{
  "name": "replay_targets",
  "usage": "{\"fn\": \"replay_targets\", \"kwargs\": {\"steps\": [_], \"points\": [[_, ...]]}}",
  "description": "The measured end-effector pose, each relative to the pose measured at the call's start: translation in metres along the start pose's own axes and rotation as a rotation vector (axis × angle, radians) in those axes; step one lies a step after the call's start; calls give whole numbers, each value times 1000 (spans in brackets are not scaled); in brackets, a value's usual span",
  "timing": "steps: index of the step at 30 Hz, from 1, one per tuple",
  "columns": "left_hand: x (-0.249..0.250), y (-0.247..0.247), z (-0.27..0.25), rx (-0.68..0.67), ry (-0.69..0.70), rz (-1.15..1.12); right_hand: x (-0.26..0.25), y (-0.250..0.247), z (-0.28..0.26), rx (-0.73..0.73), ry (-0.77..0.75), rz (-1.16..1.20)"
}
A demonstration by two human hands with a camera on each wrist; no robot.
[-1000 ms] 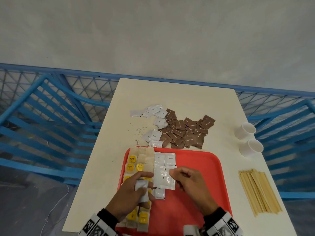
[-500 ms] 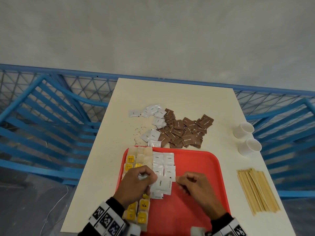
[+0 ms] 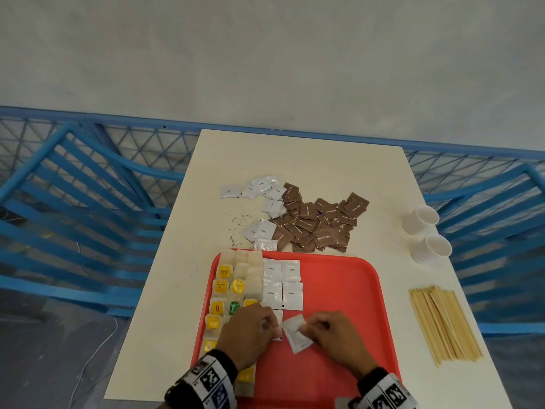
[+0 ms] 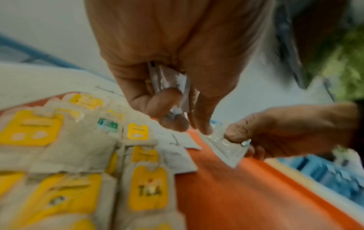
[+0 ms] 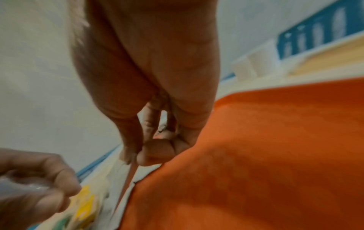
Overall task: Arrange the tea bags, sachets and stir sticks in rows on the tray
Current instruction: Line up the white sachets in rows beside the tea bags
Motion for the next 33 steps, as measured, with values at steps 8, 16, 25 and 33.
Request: {"fn": "replay_targets", "kwargs": {"steps": [8, 16, 25, 33], "points": [[-15, 28, 5, 4, -33, 364, 49, 9, -5, 171, 278, 44], [-13, 33, 6, 1, -23, 456, 42, 15, 1, 209, 210, -100], [-15, 27, 3, 12, -22, 410, 38, 16, 5, 211, 174, -126], [-15, 30, 0, -4, -49, 487, 34, 20, 7, 212, 170, -99]]}}
Point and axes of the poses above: each hand's wrist, its own z-axis towards the middle knuckle, its own y-axis out of the palm, x = y × z, the point moved 8 cm from there along z, towards the middle knuckle, and after that the axes turned 14 degrees about -y, right-handed, at the moved point
